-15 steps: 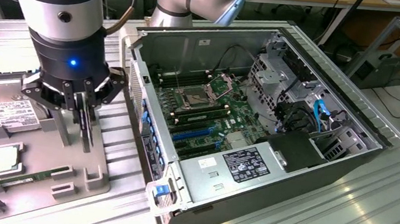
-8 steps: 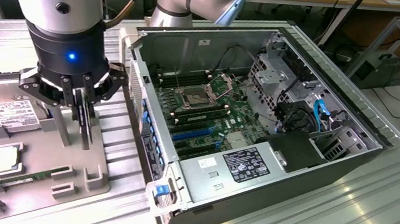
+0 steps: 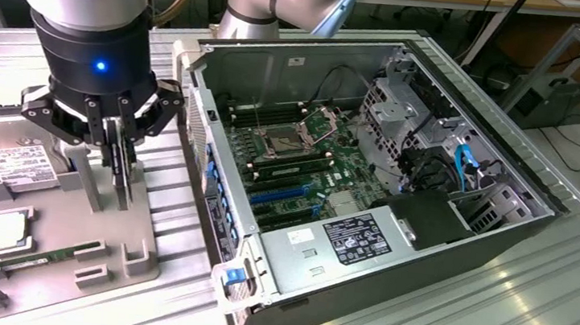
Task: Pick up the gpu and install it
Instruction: 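Pick up the gpu and move the gpu toward the slot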
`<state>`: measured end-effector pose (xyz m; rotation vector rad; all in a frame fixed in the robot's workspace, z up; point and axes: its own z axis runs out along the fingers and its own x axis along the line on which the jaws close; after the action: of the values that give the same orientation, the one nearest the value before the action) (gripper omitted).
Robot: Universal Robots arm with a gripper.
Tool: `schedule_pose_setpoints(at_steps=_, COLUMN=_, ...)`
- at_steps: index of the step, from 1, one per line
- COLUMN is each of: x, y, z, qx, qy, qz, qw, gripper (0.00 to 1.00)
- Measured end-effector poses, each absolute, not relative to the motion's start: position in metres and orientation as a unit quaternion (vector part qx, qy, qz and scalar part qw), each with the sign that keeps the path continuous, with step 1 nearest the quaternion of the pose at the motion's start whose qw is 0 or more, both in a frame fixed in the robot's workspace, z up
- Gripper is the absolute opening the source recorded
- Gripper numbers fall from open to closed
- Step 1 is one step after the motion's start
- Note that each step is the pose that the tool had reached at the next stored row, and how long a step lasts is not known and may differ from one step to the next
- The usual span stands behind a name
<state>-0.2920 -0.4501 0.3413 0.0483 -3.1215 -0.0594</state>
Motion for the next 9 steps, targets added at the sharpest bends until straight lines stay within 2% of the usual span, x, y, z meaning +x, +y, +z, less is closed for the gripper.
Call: schedule_pose_setpoints(at_steps=9, x=-0.2920, y=-0.4501, z=0.3518, qx=0.015, qy=-1.000, qz=-0.019, qw=0.010, gripper=0.28)
